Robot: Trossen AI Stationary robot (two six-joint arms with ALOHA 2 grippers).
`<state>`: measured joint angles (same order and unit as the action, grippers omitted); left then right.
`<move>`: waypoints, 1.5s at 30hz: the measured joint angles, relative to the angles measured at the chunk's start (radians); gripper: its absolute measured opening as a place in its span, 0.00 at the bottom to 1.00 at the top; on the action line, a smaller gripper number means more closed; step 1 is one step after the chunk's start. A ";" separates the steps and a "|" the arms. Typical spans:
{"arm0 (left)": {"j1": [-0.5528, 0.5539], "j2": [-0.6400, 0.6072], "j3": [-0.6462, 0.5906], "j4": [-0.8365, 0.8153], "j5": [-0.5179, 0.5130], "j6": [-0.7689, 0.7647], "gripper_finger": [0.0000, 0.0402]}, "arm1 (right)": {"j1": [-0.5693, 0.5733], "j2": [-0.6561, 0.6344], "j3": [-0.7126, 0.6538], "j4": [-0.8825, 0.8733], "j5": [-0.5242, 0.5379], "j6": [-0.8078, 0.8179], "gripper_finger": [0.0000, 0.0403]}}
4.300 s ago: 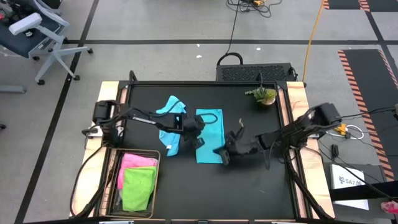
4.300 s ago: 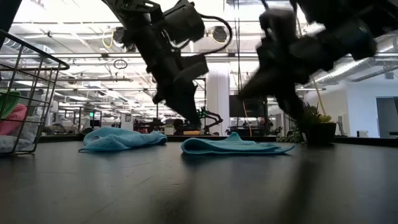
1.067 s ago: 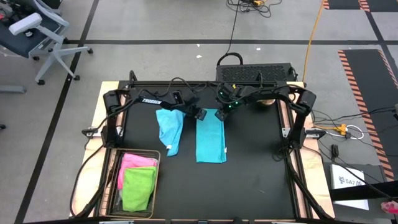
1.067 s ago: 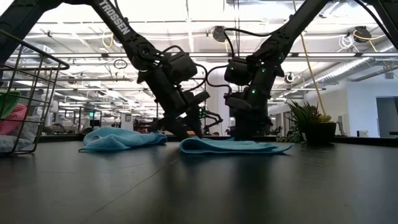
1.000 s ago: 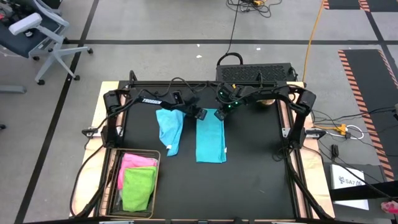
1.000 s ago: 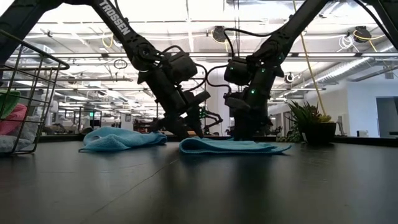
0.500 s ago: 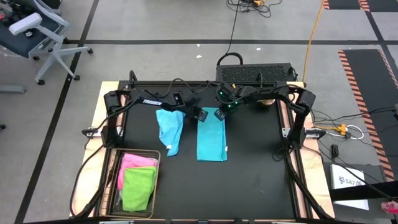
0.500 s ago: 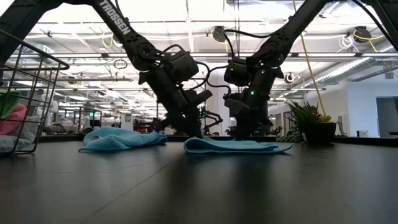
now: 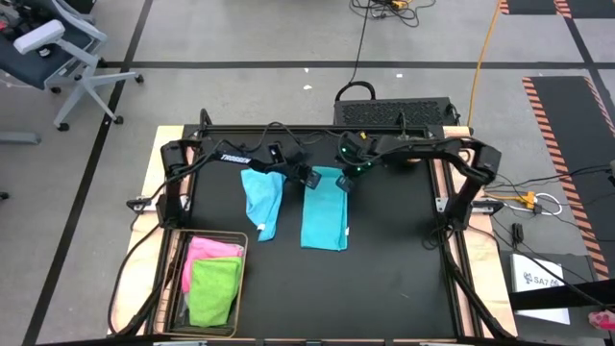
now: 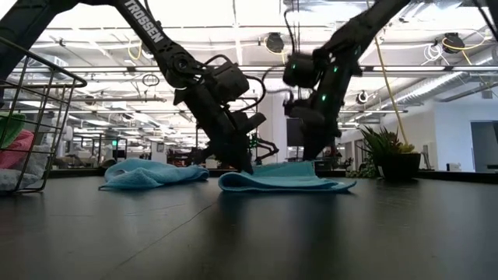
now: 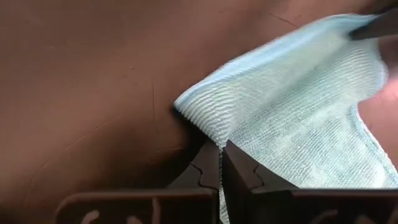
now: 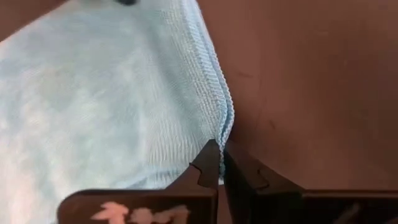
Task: Fold microfiber towels
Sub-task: Fold the right blue microfiber cloth
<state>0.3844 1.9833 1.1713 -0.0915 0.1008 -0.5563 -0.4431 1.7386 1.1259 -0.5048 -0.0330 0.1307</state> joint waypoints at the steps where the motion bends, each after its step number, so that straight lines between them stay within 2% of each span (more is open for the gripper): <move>1: 0.000 -0.008 0.000 -0.007 -0.002 0.001 0.01 | 0.011 -0.016 0.000 -0.012 0.018 -0.011 0.00; 10: -0.045 -0.126 0.001 -0.042 -0.123 0.056 0.00 | 0.068 -0.094 0.000 -0.031 0.085 -0.011 0.00; 16: -0.100 -0.133 0.001 -0.074 -0.155 0.052 0.00 | 0.144 -0.132 0.000 -0.045 0.083 0.030 0.00; 25: -0.197 -0.148 0.001 -0.099 -0.178 0.030 0.00 | 0.314 -0.137 0.001 -0.060 0.015 0.116 0.00; 31: -0.268 -0.161 0.000 -0.192 -0.179 -0.006 0.00 | 0.401 -0.137 0.001 -0.058 -0.024 0.176 0.00; 37: -0.329 -0.190 0.000 -0.249 -0.180 -0.028 0.00 | 0.468 -0.138 0.001 -0.060 -0.070 0.225 0.00; 45: -0.385 -0.208 0.000 -0.252 -0.198 -0.050 0.01 | 0.512 -0.138 0.002 -0.055 -0.073 0.250 0.00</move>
<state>-0.0010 1.7752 1.1717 -0.3439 -0.0975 -0.6060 0.0693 1.6005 1.1278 -0.5596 -0.1062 0.3809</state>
